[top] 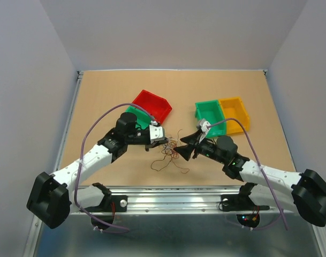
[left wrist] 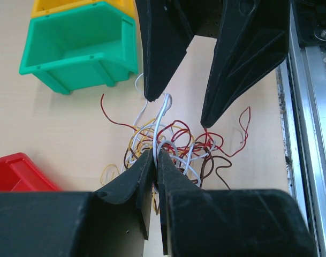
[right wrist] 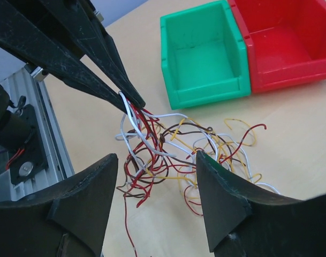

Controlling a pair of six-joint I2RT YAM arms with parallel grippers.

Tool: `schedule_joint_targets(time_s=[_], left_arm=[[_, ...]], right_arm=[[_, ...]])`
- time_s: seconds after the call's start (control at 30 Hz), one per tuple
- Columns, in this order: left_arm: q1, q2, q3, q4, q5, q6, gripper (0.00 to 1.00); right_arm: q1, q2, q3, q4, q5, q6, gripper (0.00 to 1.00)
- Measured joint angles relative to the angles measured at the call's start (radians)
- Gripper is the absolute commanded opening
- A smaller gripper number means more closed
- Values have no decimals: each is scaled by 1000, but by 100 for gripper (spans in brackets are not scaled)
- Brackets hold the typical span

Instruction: Untangle the cables

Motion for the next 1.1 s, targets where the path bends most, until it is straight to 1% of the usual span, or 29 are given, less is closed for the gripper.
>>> schedule_joint_targets(time_s=[0.17, 0.23, 0.3, 0.33, 0.4, 0.47, 0.53, 0.63, 0.73, 0.83, 0.87, 0.93, 0.97, 1.03, 1.07, 1.1], left_arm=[[-1, 1, 1, -11, 3, 0, 18], [-1, -4, 1, -11, 0, -3, 18], [-1, -21, 1, -9, -5, -10, 18], [-1, -32, 1, -6, -6, -15, 18], [-1, -55, 3, 2, -5, -31, 19], [-1, -63, 13, 5, 3, -37, 19], [-1, -63, 20, 12, 5, -39, 19], [-1, -60, 21, 12, -11, -39, 19], [-1, -60, 21, 18, -55, -42, 19], [0, -62, 20, 48, -152, -61, 21], [1, -66, 16, 62, -182, -66, 33], [2, -87, -2, 84, -227, -76, 40], [5, -97, -9, 89, -238, -76, 48], [7, -107, -11, 97, -244, -79, 52], [7, -107, -11, 103, -242, -76, 53], [8, -106, -11, 103, -241, -75, 51]], right_arm=[[-2, 67, 0, 32, -14, -6, 51], [-2, 87, 1, 35, -14, -9, 44], [-2, 111, 2, 35, -14, -11, 31], [-2, 124, 6, 34, -15, -13, 16], [-2, 153, 22, 34, -14, -10, 5], [-2, 168, 35, 37, -14, -13, 1], [-2, 164, 38, 44, -8, -4, 1], [-2, 109, 37, 38, 16, 4, 1], [-3, -11, 31, 6, 62, 9, 1], [-2, -200, 25, -80, 150, 21, 0], [-2, -269, 20, -116, 185, 27, 1], [-2, -352, 13, -155, 224, 34, 1], [-2, -423, 7, -190, 253, 39, 1], [-2, -549, -7, -253, 291, 50, 1], [-2, -595, -14, -282, 303, 55, 1], [-2, -634, -20, -295, 307, 60, 4]])
